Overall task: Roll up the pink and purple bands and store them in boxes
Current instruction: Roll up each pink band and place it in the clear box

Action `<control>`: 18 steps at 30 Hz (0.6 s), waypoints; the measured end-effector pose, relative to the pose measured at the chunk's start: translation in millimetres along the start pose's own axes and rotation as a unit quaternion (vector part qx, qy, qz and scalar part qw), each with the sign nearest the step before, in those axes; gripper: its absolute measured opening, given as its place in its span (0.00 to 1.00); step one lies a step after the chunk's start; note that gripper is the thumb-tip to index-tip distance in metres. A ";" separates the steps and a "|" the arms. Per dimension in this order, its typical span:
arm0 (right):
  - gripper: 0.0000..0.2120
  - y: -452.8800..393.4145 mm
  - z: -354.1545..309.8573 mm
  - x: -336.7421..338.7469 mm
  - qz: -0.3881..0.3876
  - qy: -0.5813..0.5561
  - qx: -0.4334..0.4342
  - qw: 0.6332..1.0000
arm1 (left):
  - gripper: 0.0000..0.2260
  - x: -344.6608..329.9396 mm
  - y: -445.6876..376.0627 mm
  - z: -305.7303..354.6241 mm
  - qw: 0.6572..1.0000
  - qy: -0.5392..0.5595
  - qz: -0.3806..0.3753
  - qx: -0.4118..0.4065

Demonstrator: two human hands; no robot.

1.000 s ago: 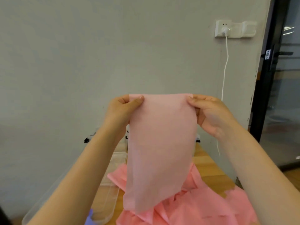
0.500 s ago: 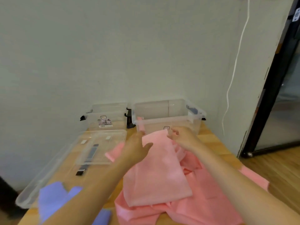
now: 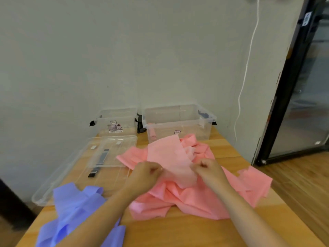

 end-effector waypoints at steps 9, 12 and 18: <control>0.08 39.1 -1.1 9.4 -0.149 -0.231 -0.205 0.939 | 0.08 4.7 18.2 18.1 0.998 -0.036 -0.052 0.012; 0.05 54.9 29.8 13.5 -0.182 -0.172 -0.232 0.940 | 0.11 -20.0 40.9 19.1 0.996 -0.039 -0.078 -0.001; 0.30 71.6 59.4 12.6 0.003 0.159 -0.078 0.984 | 0.30 -62.1 67.3 14.7 0.948 -0.228 -0.220 0.014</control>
Point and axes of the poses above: each hand's wrist, its own y-axis away from the middle knuckle, its own x-axis out of the back of the hand, z = x × y, the point moved 1 cm from there along -y, towards the middle knuckle, and after that the axes turned 10 degrees about -x, right-handed, at the moved point
